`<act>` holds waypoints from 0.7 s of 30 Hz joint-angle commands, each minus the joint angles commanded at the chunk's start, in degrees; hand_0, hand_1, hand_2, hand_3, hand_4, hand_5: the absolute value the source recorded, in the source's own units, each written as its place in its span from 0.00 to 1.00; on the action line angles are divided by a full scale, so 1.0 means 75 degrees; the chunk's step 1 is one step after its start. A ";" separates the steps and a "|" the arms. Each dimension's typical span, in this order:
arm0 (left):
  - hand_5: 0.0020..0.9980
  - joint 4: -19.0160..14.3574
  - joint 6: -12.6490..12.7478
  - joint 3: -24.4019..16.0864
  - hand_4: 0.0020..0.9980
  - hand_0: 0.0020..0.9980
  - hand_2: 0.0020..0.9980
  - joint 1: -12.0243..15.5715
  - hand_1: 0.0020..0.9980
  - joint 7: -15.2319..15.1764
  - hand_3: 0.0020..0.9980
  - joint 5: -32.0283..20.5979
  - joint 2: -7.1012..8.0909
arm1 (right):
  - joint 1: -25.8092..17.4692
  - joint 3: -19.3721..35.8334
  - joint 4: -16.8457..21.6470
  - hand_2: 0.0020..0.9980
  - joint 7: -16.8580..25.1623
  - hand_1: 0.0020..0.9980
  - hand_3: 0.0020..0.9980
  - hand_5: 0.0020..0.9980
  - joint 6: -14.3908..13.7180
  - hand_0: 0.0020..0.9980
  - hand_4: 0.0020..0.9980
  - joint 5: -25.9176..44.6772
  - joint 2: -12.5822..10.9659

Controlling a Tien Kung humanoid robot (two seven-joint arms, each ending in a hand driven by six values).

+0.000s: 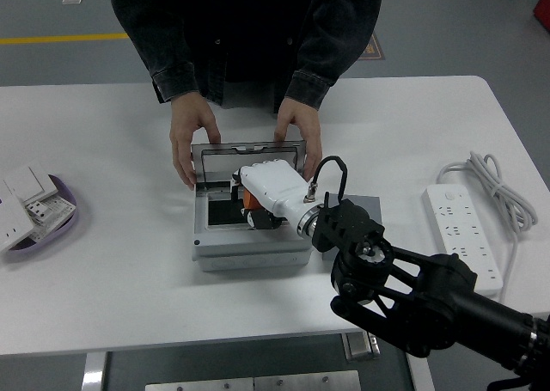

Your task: Pick up the cylinder from the cube,place it in the box,flap close box

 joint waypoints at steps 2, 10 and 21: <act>0.16 0.0000 0.0000 -0.0005 0.65 0.59 0.61 0.0000 0.61 0.0001 0.63 0.0006 0.0003 | 0.0012 -0.0031 -0.0004 0.60 0.0045 0.57 0.58 0.03 -0.0048 0.51 0.56 0.0022 -0.0004; 0.16 0.0000 -0.0001 -0.0012 0.65 0.59 0.61 -0.0018 0.61 -0.0003 0.63 0.0020 0.0008 | 0.0055 -0.0131 -0.0005 0.70 0.0212 0.67 0.67 0.28 -0.0138 0.73 0.57 0.0070 -0.0014; 0.16 0.0000 -0.0002 0.0005 0.65 0.59 0.61 -0.0027 0.61 -0.0015 0.63 0.0009 -0.0013 | -0.0106 -0.0136 0.0023 0.71 0.0773 0.68 0.72 0.23 -0.0487 0.76 0.78 0.1210 -0.0093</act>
